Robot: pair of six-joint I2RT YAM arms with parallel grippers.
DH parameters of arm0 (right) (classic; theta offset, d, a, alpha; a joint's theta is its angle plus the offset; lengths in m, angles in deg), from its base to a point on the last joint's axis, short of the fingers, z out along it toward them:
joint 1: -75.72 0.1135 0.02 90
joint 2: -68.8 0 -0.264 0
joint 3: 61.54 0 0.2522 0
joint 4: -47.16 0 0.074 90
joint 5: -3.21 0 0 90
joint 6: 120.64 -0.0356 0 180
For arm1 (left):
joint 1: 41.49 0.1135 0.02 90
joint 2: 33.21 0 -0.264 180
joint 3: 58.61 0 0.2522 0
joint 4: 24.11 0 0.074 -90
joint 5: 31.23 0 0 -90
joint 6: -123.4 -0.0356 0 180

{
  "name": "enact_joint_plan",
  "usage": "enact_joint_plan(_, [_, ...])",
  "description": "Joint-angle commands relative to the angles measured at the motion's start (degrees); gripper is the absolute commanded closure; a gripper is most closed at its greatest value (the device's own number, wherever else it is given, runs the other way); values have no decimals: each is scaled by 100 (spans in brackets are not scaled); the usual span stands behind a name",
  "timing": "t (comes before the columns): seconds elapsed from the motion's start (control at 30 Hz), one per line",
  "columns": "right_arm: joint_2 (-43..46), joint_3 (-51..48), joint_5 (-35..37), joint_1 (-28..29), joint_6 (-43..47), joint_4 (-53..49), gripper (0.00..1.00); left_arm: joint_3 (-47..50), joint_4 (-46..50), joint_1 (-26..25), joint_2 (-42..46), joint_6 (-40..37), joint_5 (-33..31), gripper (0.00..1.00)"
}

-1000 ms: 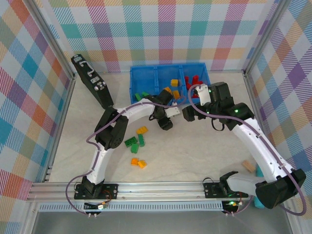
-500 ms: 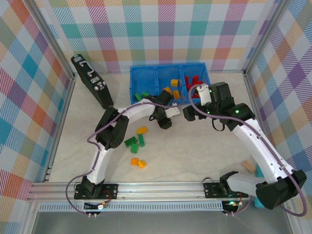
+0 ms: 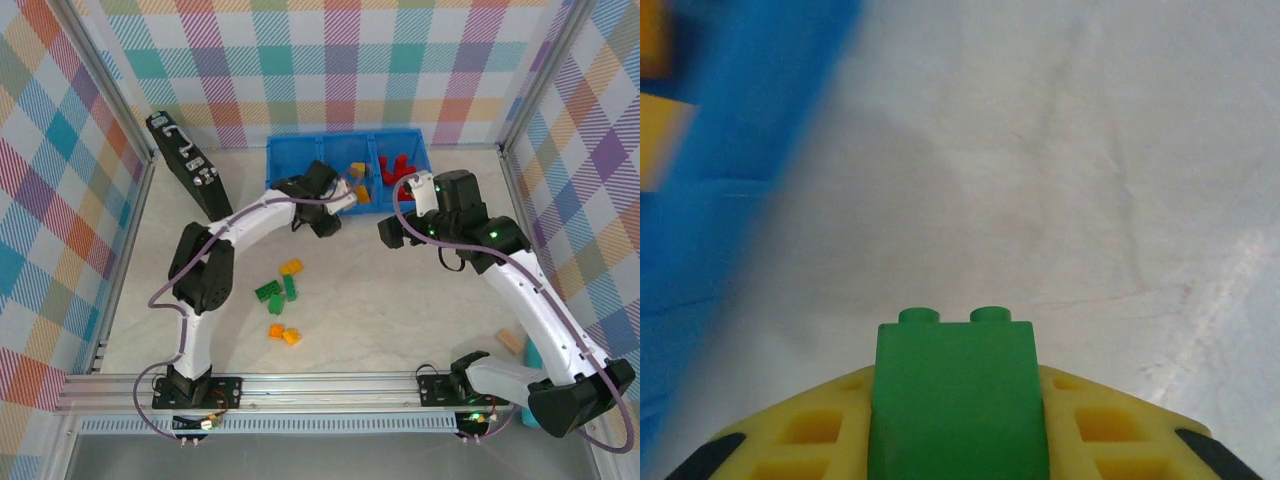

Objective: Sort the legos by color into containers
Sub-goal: Place the lego in the container.

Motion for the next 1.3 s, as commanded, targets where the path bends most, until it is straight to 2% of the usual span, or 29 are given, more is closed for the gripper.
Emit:
enact_joint_plan(0.0, [89,-91,10,-23,69,116,1,75,-461,261,245,294,-578,71])
enact_joint_plan(0.13, [78,-63,-34,-22,72,97,1,-205,-686,519,72,714,-1166,71])
enact_joint_plan(0.4, [96,-116,-45,-23,65,90,1,-1187,-346,778,-781,1271,-1341,70])
enact_joint_plan(0.57, [161,-176,-16,-19,86,105,1,-1556,-141,978,-1133,1576,-1098,62])
enact_joint_plan(0.8, [184,-230,-51,-23,70,165,1,-1573,-8,992,-1145,1540,-1029,51])
enact_joint_plan(0.93, [197,-239,-60,-23,55,175,1,-1446,119,992,-994,1502,-1043,50])
enact_joint_plan(1.07, [218,-239,-104,-23,28,192,1,-1019,294,992,-430,1489,-1060,49])
enact_joint_plan(1.27, [219,-226,-213,-24,-22,228,1,-217,1227,992,560,2621,-1141,46])
